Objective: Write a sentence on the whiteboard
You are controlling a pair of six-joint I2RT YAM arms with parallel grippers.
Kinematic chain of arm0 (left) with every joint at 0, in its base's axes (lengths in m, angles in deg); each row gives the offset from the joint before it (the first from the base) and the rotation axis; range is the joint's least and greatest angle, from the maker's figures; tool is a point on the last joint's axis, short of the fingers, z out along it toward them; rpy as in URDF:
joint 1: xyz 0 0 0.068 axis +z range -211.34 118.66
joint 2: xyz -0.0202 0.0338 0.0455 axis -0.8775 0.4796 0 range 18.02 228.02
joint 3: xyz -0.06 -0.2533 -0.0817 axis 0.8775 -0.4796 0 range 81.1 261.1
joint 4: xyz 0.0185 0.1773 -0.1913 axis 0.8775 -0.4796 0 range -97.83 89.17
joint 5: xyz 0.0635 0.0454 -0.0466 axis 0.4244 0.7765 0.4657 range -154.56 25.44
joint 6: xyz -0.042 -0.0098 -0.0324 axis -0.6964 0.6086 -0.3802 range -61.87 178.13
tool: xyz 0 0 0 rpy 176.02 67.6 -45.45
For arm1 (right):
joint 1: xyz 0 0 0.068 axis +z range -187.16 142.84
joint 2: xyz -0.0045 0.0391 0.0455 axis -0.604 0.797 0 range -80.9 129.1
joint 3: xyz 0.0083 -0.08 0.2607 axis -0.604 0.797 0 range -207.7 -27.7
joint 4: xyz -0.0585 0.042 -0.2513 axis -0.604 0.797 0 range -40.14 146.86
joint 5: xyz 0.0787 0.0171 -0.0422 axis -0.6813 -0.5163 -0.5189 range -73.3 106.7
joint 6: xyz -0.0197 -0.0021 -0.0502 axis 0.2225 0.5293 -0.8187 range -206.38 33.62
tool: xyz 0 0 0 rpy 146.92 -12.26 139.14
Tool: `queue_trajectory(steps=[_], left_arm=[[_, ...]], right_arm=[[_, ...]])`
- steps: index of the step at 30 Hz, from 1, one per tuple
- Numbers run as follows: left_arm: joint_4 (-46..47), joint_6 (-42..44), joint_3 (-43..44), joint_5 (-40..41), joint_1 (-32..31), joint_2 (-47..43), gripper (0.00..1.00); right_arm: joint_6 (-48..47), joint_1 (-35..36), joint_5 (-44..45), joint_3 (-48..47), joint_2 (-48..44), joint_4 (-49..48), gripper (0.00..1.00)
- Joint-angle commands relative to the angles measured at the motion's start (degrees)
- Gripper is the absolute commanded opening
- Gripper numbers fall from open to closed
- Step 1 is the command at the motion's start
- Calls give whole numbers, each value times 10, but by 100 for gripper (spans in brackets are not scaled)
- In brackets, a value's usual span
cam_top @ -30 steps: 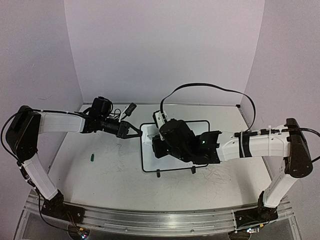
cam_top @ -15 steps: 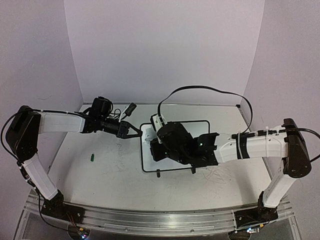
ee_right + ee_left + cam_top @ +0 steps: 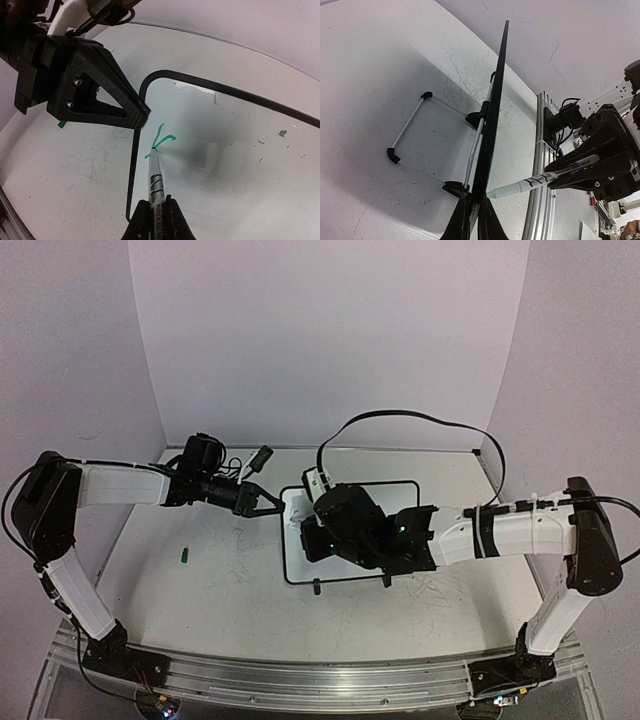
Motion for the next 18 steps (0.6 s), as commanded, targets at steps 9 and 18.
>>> queue_trajectory(steps=[9,18], left_arm=[[-4,-2,2,-21,0,-23,0],[-6,0,2,-20,0,-25,0]], right_arm=[[30,-1,40,37,-40,24,0],[16,-1,-8,50,-75,-43,0]])
